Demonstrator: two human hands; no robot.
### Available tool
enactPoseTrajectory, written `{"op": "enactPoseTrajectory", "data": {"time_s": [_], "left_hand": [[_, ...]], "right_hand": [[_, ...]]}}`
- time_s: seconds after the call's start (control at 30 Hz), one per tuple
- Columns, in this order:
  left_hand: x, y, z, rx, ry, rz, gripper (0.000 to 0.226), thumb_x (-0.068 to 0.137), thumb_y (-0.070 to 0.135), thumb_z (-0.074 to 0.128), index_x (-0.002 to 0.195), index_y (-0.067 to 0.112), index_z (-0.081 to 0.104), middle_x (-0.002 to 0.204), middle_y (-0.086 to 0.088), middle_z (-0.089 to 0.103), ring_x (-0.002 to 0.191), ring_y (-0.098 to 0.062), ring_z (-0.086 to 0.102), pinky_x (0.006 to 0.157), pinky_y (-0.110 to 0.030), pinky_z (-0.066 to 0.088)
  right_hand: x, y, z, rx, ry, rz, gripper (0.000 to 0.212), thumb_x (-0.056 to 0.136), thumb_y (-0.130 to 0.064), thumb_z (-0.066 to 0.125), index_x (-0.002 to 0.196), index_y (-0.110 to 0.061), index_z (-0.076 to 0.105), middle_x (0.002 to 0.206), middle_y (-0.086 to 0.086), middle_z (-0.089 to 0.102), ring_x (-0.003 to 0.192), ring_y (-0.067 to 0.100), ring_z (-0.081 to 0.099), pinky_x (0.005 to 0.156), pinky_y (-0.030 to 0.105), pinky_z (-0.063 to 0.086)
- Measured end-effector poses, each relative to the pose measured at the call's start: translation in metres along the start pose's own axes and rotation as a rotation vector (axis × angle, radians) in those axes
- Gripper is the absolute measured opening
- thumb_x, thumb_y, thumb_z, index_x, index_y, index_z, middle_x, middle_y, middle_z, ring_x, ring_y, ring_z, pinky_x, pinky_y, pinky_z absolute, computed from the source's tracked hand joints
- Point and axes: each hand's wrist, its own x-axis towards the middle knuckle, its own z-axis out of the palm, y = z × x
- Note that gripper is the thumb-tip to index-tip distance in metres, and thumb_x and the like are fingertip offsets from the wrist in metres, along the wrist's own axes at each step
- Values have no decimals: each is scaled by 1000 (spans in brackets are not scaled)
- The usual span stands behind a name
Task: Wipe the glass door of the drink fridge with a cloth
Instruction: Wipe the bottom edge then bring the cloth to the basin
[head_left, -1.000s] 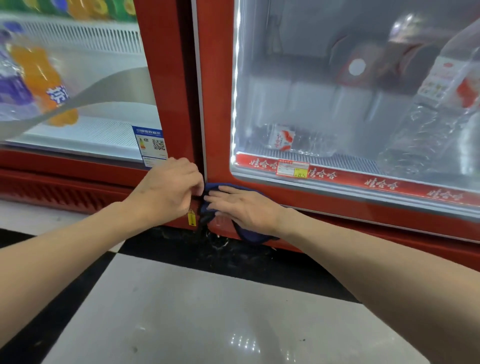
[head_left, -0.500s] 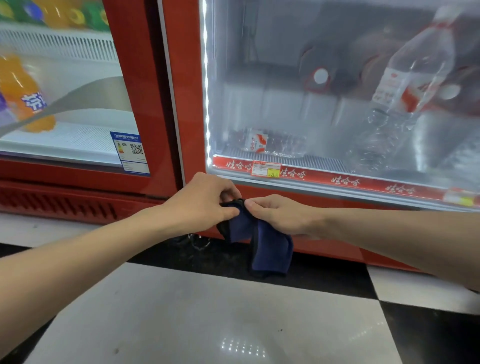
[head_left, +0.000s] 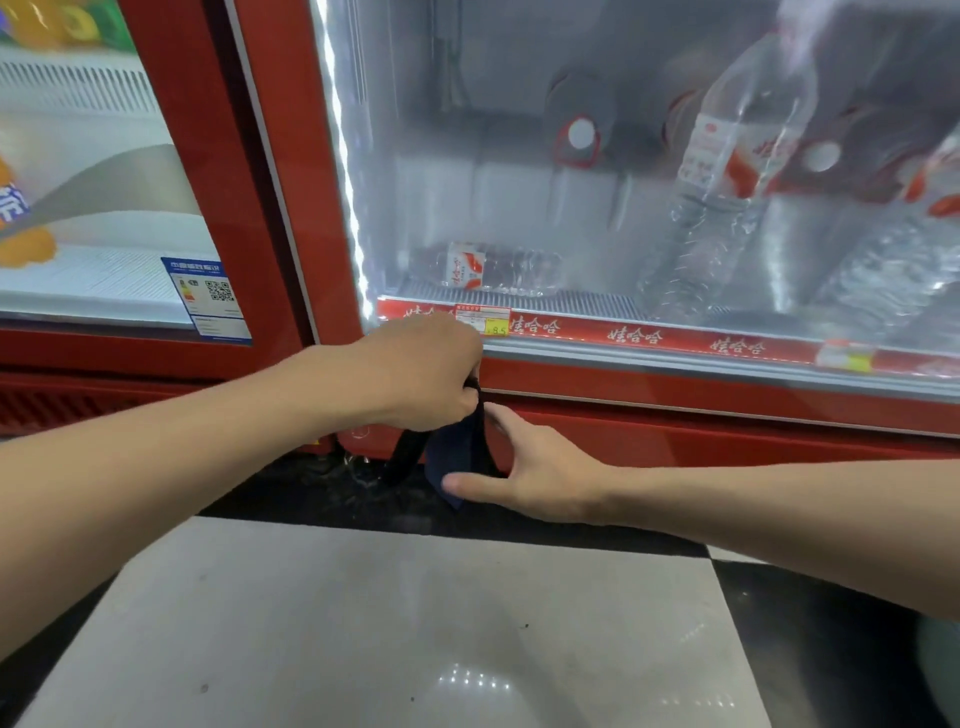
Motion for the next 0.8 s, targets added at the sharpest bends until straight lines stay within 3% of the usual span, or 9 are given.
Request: {"op": "enactPoseTrajectory", "data": {"time_s": [0.07,0.17,0.27,0.37,0.43,0.53,0.6,0.67,0.8], "left_hand": [[1,2,-11,-59,-41,44,20,96,27,60,89,14,74,84,-3,71,77,-20,64,66,-32,53],[2,-9,-19,-121,-102,72,21,98,33,62,108,22,76,104,8,73,97,-13,66,90,-30,53],[8,-22,-6,-160,-184,83,20,97,34,63,101,23,78,96,12,76,91,-9,67,86,-30,54],[19,-13,14,-297,-282,80,21,97,36,65,87,21,78,79,8,73,71,-3,61,69,-22,48],[26,3,24,-415,-352,111,24,97,35,66,81,20,75,78,-3,68,67,-5,52,70,-23,41],[40,31,33,-563,-418,124,37,98,32,66,62,25,66,64,9,54,64,-4,45,68,-21,35],[52,52,40,-635,-443,116,38,97,35,67,68,11,64,68,6,50,67,-7,43,70,-19,34],[62,76,46,-704,-448,109,40,95,36,70,75,2,65,71,1,52,70,-10,46,75,-21,36],[87,135,60,-820,-325,46,27,93,24,72,67,19,76,67,5,67,66,-4,58,69,-14,44]], "right_hand": [[-2,4,4,-24,53,22,70,89,-47,74,149,-23,46,140,-7,61,126,15,58,92,22,42],[-13,20,-12,-49,25,78,14,96,-27,67,104,-19,76,98,-7,76,92,12,71,74,29,52],[-40,36,-47,-37,-75,143,16,99,-31,66,90,-23,77,84,-12,77,77,4,70,65,22,54],[-66,56,-81,5,-76,191,21,98,-34,68,89,-18,78,88,-4,78,83,14,73,75,30,57],[-87,69,-100,48,-52,222,24,98,-34,68,88,-15,78,83,-4,77,78,13,71,75,30,56],[-122,86,-123,162,6,267,27,97,-35,68,81,-15,75,71,-9,69,68,4,63,66,21,48],[-148,102,-137,226,43,288,29,97,-37,68,76,-17,73,67,-12,66,64,3,60,63,18,45],[-168,120,-149,271,80,296,31,96,-39,69,80,-13,76,71,-10,67,67,4,60,66,19,44],[-201,165,-172,370,202,301,28,96,-34,70,86,-10,79,82,-4,75,77,7,65,79,27,48]]}}
